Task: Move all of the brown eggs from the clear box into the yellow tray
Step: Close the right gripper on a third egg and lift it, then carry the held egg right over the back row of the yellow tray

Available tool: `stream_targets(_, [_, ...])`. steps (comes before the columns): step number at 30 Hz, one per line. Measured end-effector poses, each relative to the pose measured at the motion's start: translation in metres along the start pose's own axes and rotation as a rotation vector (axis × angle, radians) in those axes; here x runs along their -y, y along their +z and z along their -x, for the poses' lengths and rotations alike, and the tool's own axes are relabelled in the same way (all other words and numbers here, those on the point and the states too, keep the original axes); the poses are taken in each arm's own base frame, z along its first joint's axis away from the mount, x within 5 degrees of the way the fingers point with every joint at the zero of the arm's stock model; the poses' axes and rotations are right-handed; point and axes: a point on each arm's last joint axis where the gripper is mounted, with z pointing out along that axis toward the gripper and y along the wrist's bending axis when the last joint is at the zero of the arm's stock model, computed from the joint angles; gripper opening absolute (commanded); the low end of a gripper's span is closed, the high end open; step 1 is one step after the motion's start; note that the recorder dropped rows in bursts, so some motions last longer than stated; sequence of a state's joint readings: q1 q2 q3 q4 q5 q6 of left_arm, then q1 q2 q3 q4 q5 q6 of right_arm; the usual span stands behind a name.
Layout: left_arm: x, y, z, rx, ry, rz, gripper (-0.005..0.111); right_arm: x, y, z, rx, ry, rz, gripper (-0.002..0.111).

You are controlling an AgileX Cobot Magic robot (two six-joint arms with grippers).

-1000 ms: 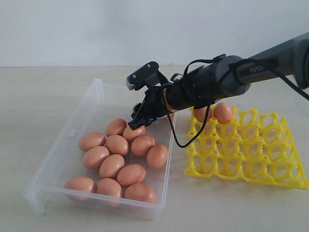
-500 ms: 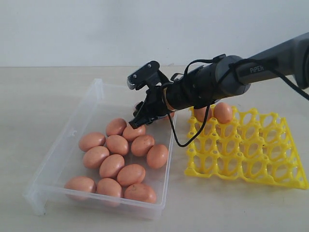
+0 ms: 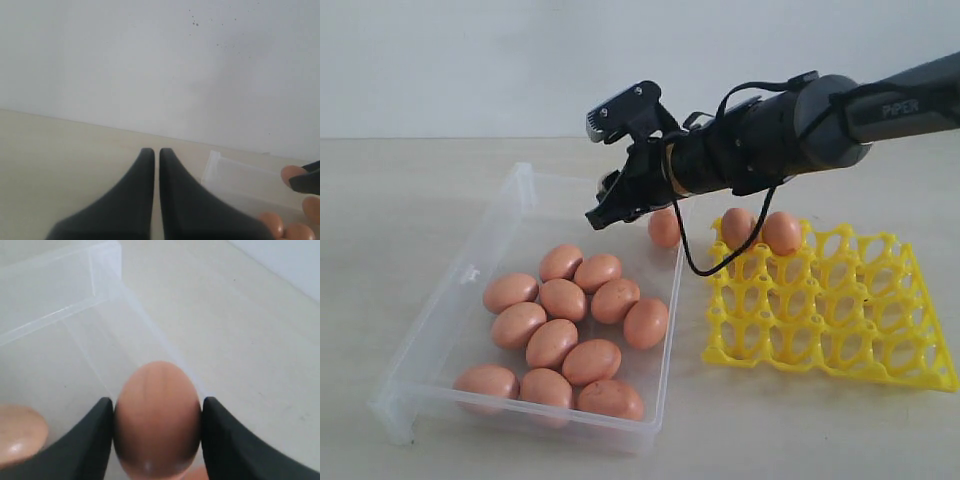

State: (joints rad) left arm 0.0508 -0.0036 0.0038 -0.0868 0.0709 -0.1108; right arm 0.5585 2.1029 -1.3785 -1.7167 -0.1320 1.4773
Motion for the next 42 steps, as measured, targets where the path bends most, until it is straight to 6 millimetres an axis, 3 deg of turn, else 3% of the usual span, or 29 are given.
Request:
stream_targets(8, [0.0, 0.0, 0.0, 0.0, 0.0, 0.0, 0.004, 0.0, -0.033, -0.009, -0.028, 0.0, -0.066, 0.0])
stream_targets(15, [0.0, 0.0, 0.0, 0.0, 0.0, 0.0, 0.004, 0.004, -0.068, 0.02, 0.07, 0.039, -0.101, 0.0])
stream_targets(18, [0.0, 0.0, 0.0, 0.0, 0.0, 0.0, 0.004, 0.025, -0.109, 0.044, 0.145, 0.048, -0.343, 0.0])
stream_targets(21, [0.0, 0.0, 0.0, 0.0, 0.0, 0.0, 0.004, 0.041, -0.146, 0.054, 0.165, 0.066, -0.56, 0.0])
stream_targets(23, [0.0, 0.0, 0.0, 0.0, 0.0, 0.0, 0.004, 0.054, -0.172, 0.049, 0.05, 0.029, -0.762, 0.0])
stream_targets(25, [0.0, 0.0, 0.0, 0.0, 0.0, 0.0, 0.004, 0.062, -0.185, 0.034, -0.165, -0.029, -0.9, 0.0])
stream_targets(28, [0.0, 0.0, 0.0, 0.0, 0.0, 0.0, 0.004, 0.058, -0.186, 0.019, -0.356, -0.025, -0.849, 0.0])
stream_targets(30, [0.0, 0.0, 0.0, 0.0, 0.0, 0.0, 0.004, 0.047, -0.177, 0.011, -0.396, -0.01, -0.693, 0.0])
stream_targets(35, [0.0, 0.0, 0.0, 0.0, 0.0, 0.0, 0.004, 0.03, -0.162, -0.001, -0.117, 0.107, -0.414, 0.0])
stream_targets(42, [0.0, 0.0, 0.0, 0.0, 0.0, 0.0, 0.004, 0.043, -0.17, -0.04, -0.015, 0.213, -0.326, 0.0])
